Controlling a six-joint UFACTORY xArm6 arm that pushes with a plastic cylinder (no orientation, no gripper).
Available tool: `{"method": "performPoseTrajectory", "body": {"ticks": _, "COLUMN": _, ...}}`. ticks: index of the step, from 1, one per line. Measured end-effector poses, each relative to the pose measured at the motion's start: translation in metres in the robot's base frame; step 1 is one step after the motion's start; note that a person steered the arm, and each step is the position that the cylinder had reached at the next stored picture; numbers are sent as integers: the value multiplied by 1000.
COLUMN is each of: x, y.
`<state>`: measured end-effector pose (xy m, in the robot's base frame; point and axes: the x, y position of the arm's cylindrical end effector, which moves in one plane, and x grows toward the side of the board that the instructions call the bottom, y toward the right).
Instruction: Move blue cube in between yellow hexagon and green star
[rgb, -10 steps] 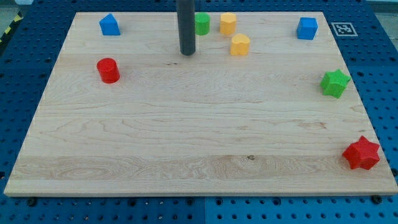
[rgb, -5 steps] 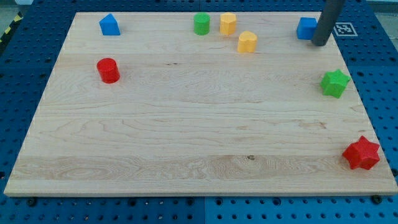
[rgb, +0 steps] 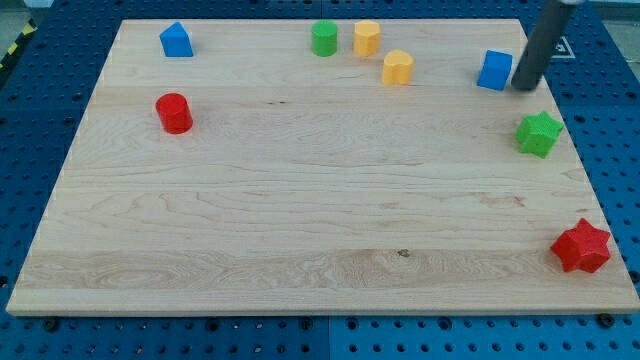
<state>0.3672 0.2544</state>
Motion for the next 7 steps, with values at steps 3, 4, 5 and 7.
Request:
{"method": "performPoseTrajectory", "body": {"ticks": 3, "x": -37, "y": 83}}
{"method": "performPoseTrajectory", "body": {"ticks": 4, "x": -66, "y": 88}}
{"method": "performPoseTrajectory", "body": {"ticks": 5, "x": -68, "y": 47}}
{"method": "performPoseTrajectory", "body": {"ticks": 7, "x": -29, "y": -71}}
